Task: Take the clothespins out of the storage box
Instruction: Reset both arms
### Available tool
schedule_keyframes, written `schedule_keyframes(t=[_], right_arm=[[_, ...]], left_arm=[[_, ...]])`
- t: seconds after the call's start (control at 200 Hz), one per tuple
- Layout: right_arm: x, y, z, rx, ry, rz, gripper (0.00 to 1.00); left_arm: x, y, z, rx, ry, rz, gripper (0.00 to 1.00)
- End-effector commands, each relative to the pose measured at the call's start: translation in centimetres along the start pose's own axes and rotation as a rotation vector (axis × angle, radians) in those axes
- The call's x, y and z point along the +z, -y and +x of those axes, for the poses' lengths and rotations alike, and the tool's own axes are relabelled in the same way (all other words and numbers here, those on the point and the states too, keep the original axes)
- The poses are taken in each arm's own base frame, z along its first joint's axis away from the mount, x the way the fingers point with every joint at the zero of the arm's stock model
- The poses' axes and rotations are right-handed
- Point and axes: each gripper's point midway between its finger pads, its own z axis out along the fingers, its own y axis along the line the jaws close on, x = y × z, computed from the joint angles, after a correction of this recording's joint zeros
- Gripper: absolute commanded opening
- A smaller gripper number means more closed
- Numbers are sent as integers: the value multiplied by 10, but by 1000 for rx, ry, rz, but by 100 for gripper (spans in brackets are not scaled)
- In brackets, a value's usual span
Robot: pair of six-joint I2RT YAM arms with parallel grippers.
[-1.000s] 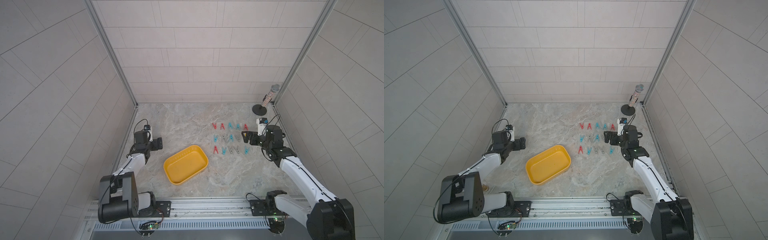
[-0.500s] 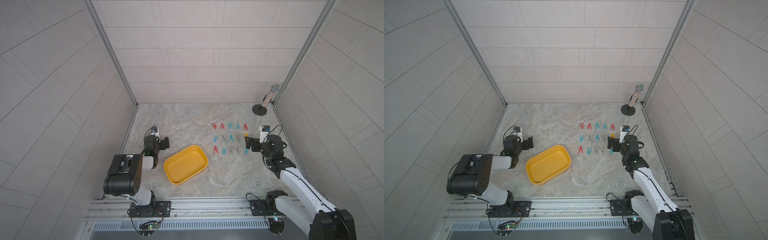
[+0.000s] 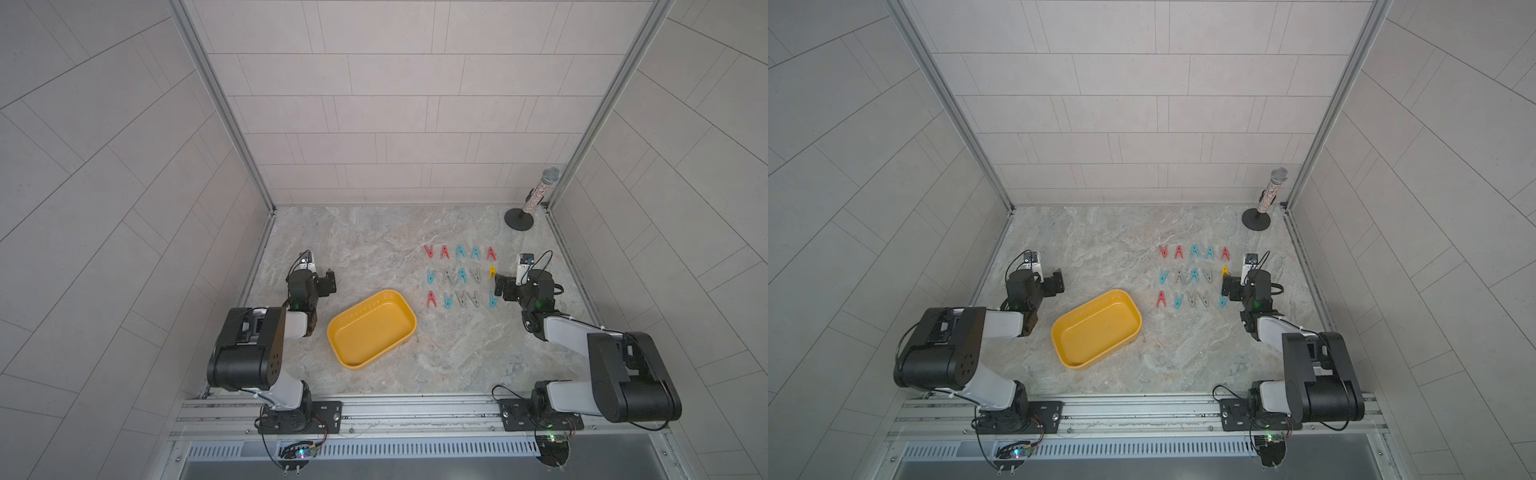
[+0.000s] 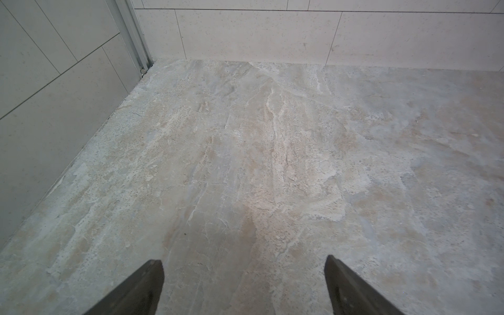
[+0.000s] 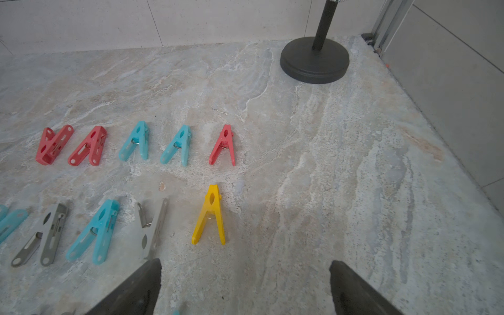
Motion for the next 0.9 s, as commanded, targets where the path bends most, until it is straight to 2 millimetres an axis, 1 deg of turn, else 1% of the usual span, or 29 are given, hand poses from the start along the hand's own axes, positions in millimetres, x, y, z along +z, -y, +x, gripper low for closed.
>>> schedule_keyframes(t=[0.0, 0.08, 0.155, 0.16, 0.17, 0.195, 0.235, 0.29, 0.325, 0.39, 0.48, 0.55, 0.896], right_arm=[[2, -2, -30, -36, 143, -21, 100], [7, 3, -26, -20, 177, -11, 99], [14, 7, -12, -11, 179, 2, 99], [13, 7, -16, -15, 200, 2, 99], [14, 7, -15, -12, 205, 0, 99], [13, 5, -18, -9, 227, -9, 99], [12, 4, -16, -23, 195, -16, 99], [17, 0, -14, -39, 143, -33, 99], [20, -2, -14, -44, 140, -44, 99], [19, -1, -16, -36, 176, -43, 100], [19, -1, -14, -46, 147, -41, 100], [19, -1, -16, -39, 172, -42, 100], [19, -1, -16, -39, 164, -41, 100]], left_arm=[[0, 0, -12, 0, 34, -8, 100], [0, -1, -13, -1, 35, -9, 100], [0, 0, -12, 0, 34, -8, 100], [0, 0, -12, 1, 34, -7, 100], [0, -1, -12, 0, 34, -8, 100], [0, 0, -12, -1, 34, -7, 100], [0, -1, -12, -1, 33, -8, 100], [0, 0, -12, 0, 33, -7, 100], [0, 0, -12, -1, 34, -8, 100], [0, -1, -12, -1, 33, -8, 100], [0, 0, -12, 0, 34, -8, 100], [0, -1, -12, 1, 33, -8, 100], [0, 0, -12, 6, 29, -10, 100]])
